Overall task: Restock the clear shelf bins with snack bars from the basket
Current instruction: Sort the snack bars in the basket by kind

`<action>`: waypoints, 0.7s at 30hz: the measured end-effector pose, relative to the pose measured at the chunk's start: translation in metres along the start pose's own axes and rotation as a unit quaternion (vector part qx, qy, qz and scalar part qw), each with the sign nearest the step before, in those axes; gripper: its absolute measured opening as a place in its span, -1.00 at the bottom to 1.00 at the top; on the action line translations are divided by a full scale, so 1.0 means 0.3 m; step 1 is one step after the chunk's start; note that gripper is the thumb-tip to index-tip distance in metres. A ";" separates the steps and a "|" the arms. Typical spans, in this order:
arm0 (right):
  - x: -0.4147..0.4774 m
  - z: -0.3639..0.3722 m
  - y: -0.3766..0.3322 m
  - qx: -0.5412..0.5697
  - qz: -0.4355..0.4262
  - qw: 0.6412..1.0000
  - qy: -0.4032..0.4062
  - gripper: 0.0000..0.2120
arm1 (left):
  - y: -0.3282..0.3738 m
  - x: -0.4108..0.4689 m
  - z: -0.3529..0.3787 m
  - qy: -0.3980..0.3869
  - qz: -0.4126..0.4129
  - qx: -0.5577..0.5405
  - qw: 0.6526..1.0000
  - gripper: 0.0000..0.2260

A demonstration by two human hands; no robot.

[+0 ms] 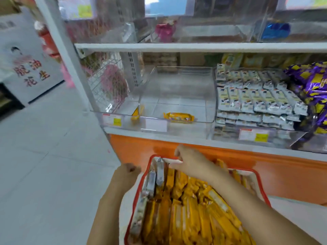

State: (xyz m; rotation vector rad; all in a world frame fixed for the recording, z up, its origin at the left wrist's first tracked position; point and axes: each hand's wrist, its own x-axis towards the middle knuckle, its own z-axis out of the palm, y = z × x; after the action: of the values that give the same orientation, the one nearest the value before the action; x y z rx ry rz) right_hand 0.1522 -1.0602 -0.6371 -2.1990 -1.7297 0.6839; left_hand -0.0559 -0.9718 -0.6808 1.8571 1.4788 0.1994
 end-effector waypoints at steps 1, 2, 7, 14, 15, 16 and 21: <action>0.010 0.063 -0.016 0.003 0.011 1.000 -0.022 -0.59 | -0.060 0.001 0.031 -0.013 -0.024 0.033 0.999 -0.79; 0.025 0.121 -0.032 0.004 0.023 0.999 -0.038 -0.51 | -0.106 -0.004 0.063 -0.026 -0.041 0.056 0.997 -0.78; 0.113 0.344 -0.089 0.013 0.080 0.996 -0.049 -0.25 | -0.212 -0.044 0.168 -0.084 -0.036 0.043 0.995 -0.75; 0.210 0.470 -0.113 -0.038 0.112 0.989 -0.084 -0.03 | -0.231 -0.043 0.168 -0.097 -0.014 0.060 0.993 -0.72; 0.226 0.473 -0.114 -0.036 0.122 0.988 -0.084 -0.02 | -0.233 -0.044 0.167 -0.097 -0.015 0.059 0.993 -0.72; 0.245 0.475 -0.113 -0.029 0.134 0.987 -0.088 0.00 | -0.234 -0.043 0.168 -0.095 -0.015 0.059 0.994 -0.73; 0.289 0.472 -0.108 -0.032 0.160 0.976 -0.146 0.10 | -0.221 -0.044 0.162 -0.094 -0.027 0.058 0.994 -0.73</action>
State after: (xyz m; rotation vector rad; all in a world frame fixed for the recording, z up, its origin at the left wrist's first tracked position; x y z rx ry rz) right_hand 0.0681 -0.9803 -0.7601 -2.5607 -1.5503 1.0896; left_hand -0.0855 -1.0013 -0.7529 1.8693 1.4341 -0.0868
